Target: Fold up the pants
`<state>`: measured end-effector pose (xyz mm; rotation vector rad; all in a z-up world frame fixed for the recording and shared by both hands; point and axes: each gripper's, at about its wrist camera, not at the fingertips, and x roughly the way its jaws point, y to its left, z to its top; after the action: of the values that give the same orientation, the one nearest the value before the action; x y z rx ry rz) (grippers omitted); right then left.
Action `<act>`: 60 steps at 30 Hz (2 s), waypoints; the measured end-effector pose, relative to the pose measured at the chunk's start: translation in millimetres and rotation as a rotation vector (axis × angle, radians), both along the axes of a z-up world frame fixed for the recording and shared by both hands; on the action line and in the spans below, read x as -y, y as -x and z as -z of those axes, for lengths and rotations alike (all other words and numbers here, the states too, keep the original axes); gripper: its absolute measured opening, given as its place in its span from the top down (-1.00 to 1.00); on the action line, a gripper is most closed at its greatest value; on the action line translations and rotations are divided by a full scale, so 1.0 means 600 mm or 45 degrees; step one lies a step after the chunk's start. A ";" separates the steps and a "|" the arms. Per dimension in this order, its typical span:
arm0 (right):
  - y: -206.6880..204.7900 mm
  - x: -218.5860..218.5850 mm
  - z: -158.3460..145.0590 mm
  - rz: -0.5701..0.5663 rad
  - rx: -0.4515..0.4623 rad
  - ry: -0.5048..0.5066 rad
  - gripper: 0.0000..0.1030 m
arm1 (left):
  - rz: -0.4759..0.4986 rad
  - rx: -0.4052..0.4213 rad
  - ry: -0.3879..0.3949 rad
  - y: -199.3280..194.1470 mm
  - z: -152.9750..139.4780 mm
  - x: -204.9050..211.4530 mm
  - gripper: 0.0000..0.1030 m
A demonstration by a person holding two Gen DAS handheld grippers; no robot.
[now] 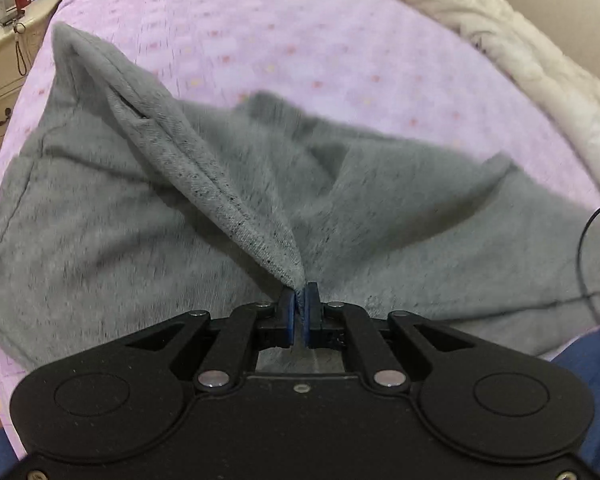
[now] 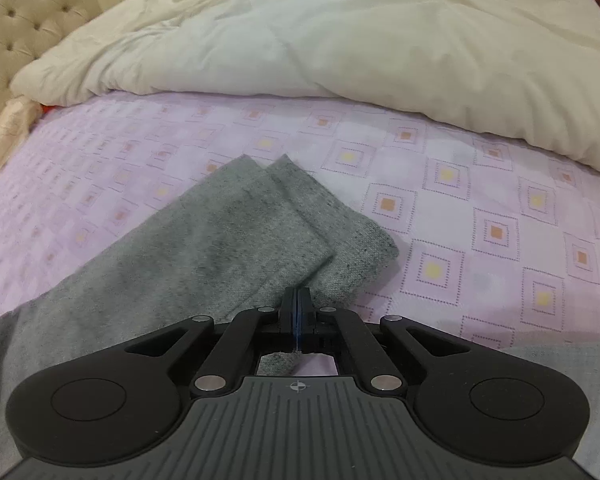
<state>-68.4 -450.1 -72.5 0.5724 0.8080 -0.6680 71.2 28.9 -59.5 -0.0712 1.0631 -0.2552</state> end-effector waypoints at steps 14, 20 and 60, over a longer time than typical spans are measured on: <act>-0.037 0.021 0.018 0.131 0.133 -0.099 0.50 | -0.025 0.000 -0.003 -0.001 0.006 0.001 0.89; -0.038 -0.017 -0.065 0.002 0.236 0.141 0.89 | -0.034 0.033 0.013 -0.004 -0.004 0.001 0.90; -0.119 -0.334 -0.197 -0.824 0.328 0.423 0.49 | -0.311 0.065 -0.230 0.023 -0.050 -0.238 -0.01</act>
<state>2.9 -249.9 45.6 0.0717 0.5740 -0.1183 57.3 171.8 -29.4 -0.0315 1.0120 0.0599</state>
